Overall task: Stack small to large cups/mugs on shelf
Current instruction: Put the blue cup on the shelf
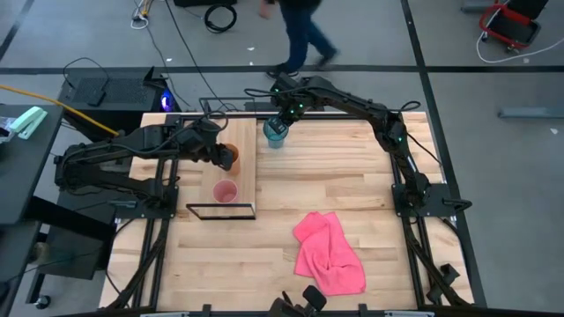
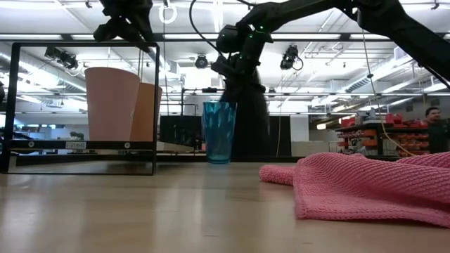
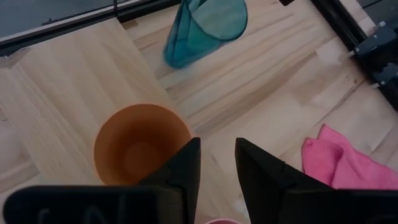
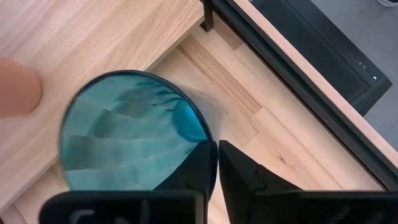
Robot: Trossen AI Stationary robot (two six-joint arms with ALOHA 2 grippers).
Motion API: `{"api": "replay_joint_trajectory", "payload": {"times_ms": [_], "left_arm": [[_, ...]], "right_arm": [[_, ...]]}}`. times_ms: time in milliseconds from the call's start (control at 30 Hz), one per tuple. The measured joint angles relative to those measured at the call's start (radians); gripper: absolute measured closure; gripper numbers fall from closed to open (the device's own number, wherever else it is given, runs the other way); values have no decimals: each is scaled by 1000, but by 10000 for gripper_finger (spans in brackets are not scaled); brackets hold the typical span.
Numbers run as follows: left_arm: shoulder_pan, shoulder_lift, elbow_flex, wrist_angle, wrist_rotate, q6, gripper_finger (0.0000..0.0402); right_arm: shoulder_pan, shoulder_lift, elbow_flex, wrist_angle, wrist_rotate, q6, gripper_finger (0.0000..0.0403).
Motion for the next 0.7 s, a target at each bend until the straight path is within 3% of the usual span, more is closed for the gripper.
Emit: {"api": "replay_joint_trajectory", "payload": {"times_ms": [333,700], "left_arm": [[17,4,0,129,-9,56,294],[105,103,1,322,16,140,294]], "right_arm": [[0,0,0,9,-9,7,349],[0,0,0,13,-11,28,332]]}}
